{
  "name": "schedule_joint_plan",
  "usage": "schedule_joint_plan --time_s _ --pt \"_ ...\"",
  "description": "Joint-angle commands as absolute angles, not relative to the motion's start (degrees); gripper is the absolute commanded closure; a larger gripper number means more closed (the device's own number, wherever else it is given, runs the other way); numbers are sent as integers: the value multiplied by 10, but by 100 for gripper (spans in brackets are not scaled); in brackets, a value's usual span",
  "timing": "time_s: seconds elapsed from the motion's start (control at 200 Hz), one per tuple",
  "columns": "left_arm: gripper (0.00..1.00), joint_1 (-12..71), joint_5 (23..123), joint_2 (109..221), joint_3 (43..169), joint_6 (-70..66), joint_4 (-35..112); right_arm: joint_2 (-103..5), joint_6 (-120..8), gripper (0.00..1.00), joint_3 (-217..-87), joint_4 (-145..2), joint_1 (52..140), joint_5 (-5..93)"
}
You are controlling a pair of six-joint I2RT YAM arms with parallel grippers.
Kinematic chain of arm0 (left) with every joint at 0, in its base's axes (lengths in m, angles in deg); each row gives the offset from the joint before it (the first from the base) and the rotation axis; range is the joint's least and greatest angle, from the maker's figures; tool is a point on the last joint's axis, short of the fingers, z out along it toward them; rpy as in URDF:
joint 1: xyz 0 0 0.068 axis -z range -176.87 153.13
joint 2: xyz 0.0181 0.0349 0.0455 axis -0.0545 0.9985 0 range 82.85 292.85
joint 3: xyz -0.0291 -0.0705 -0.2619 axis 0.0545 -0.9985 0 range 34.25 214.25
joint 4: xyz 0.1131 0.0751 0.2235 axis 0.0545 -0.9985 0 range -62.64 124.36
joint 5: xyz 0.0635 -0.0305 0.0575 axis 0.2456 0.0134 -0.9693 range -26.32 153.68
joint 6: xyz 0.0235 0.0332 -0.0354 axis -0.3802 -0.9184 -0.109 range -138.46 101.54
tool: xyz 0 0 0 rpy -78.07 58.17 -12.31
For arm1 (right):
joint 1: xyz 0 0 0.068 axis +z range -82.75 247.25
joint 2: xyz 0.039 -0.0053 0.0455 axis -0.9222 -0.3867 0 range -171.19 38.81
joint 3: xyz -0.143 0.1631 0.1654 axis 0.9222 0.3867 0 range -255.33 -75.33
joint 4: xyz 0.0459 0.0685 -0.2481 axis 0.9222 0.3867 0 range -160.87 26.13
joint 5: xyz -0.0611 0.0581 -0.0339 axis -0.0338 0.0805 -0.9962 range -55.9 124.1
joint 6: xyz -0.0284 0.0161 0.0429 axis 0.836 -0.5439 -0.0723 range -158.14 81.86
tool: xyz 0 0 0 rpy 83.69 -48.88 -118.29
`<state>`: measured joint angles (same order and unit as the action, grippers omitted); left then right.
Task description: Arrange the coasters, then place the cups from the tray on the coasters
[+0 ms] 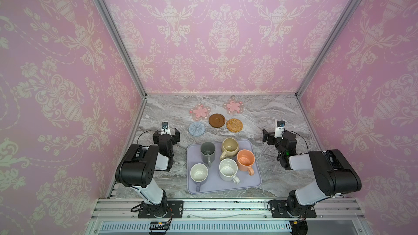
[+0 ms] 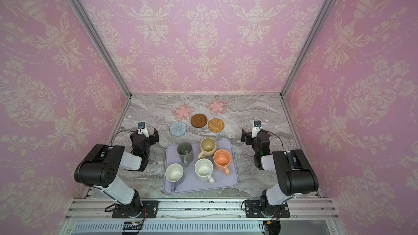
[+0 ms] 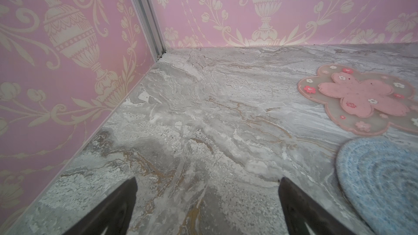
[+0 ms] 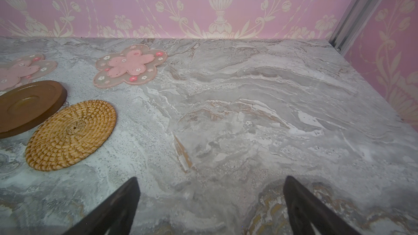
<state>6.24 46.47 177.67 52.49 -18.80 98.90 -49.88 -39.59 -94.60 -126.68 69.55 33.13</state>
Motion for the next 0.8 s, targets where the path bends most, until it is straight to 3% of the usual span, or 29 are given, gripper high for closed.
schedule_joint_plan --time_s 0.0,0.315,0.465,0.64,0.796 --pt "1 53 469 1773 532 -185 970 -497 -391 0 -959 -1256 689 343" --pt "1 52 462 1764 535 -185 958 -495 -406 0 -963 -1246 686 311" --pt "1 53 469 1686 558 -187 843 -464 -414 0 -970 -1209 686 286" --pt "1 53 448 1619 644 -146 629 -396 -428 4 -1038 -1011 687 270" --pt "1 53 462 1606 677 -100 588 -350 -421 4 -1067 -959 693 273"
